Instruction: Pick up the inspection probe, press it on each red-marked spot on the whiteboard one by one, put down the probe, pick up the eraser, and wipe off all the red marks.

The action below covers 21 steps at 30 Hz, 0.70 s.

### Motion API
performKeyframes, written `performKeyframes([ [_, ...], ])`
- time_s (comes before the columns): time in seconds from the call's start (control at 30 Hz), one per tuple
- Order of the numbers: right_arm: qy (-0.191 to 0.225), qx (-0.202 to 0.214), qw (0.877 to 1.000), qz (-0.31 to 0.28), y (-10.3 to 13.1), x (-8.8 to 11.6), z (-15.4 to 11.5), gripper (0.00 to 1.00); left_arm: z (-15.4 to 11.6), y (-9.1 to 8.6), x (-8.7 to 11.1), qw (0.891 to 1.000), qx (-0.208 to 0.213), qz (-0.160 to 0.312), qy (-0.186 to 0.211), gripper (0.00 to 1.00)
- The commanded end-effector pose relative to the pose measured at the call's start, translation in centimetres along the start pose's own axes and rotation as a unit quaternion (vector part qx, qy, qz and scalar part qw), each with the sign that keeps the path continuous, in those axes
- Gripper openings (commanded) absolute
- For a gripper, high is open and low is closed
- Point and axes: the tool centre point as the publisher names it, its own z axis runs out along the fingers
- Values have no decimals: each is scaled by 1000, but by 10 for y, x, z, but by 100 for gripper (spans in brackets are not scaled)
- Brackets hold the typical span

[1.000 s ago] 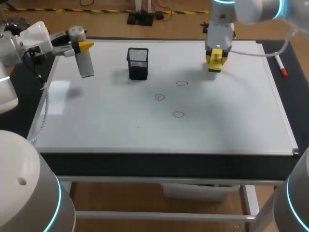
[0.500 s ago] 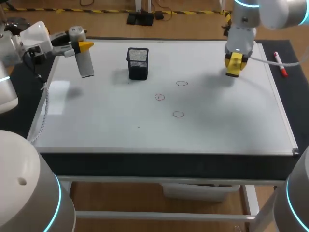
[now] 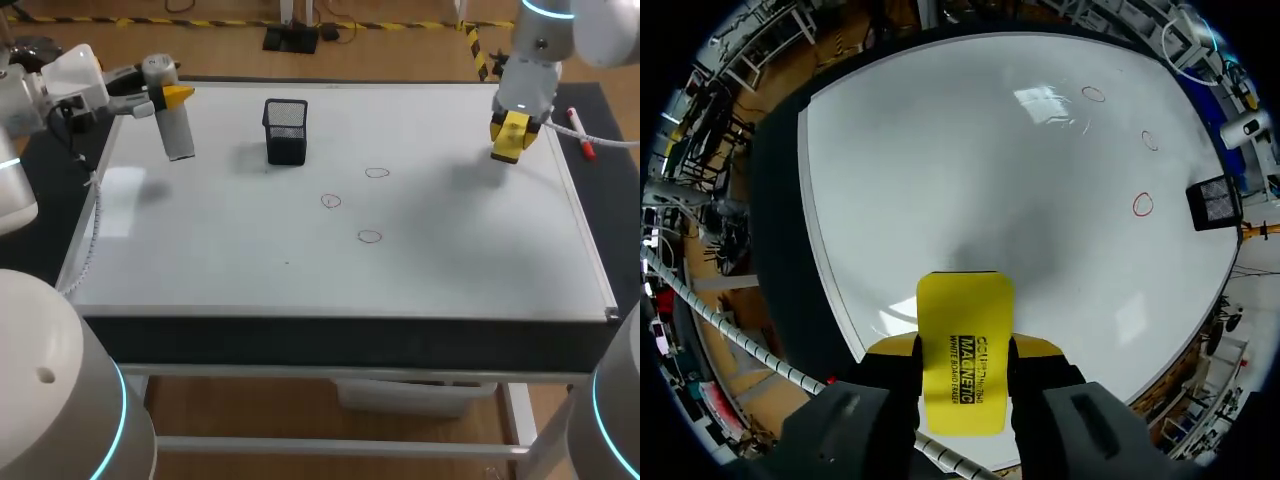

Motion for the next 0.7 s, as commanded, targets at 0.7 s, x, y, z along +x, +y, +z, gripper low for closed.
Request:
performKeyframes([
  [0.7, 1, 2, 1000, -1, 1, 1, -2, 0, 46, 20, 72, 997, -30, 22, 73, 0],
])
